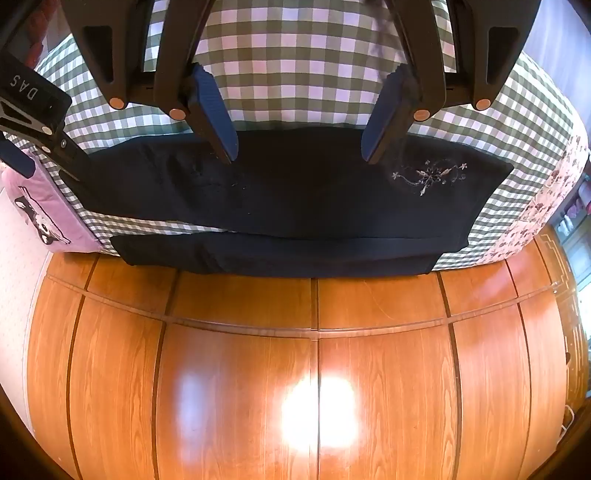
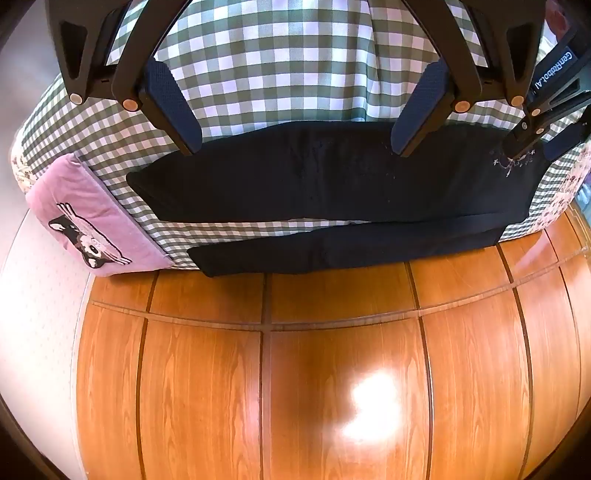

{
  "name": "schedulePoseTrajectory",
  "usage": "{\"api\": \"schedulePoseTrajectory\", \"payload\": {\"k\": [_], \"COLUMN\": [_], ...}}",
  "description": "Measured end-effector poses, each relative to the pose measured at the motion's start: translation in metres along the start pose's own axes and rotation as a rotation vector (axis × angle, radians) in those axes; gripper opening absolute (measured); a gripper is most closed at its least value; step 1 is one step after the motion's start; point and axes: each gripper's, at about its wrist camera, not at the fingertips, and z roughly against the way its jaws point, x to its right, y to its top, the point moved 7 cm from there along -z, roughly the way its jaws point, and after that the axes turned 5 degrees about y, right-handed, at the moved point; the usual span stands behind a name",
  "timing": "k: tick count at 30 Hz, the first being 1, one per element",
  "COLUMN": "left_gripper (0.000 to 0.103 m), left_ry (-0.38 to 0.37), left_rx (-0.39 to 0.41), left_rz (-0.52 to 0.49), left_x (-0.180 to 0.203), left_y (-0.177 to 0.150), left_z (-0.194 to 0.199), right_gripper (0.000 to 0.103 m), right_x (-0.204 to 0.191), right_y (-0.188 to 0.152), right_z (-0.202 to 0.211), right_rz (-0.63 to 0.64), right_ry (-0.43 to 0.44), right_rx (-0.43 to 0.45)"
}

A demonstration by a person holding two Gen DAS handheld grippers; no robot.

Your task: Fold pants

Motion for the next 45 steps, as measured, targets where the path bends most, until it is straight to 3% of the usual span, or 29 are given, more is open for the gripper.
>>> {"api": "schedulePoseTrajectory", "payload": {"k": [45], "left_gripper": [0.071], "left_ry": [0.010], "left_rx": [-0.005], "left_rz": [0.016], "left_x": [-0.007], "left_y": [-0.004], "left_z": [-0.012], "right_gripper": [0.103], "right_x": [-0.003], "right_y": [-0.005], "right_z": [-0.007], "right_rz": [0.004], "right_ry": [-0.001], "right_rx": [-0.027]}}
